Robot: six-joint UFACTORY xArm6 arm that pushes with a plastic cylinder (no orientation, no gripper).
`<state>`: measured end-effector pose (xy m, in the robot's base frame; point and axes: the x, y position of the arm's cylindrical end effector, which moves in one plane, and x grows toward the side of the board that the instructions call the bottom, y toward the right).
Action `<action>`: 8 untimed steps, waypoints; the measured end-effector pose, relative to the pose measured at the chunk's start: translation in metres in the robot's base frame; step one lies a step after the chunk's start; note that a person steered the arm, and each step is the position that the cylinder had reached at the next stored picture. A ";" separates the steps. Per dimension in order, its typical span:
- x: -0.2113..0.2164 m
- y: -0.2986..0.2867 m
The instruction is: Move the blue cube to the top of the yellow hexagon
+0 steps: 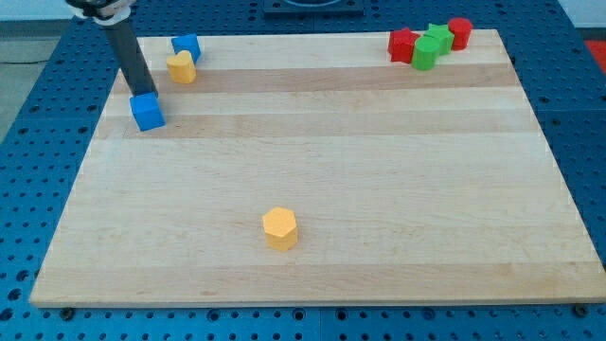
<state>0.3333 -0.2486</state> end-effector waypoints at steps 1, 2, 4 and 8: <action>0.031 -0.001; 0.072 0.006; 0.102 0.054; 0.123 0.169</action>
<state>0.4566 -0.0800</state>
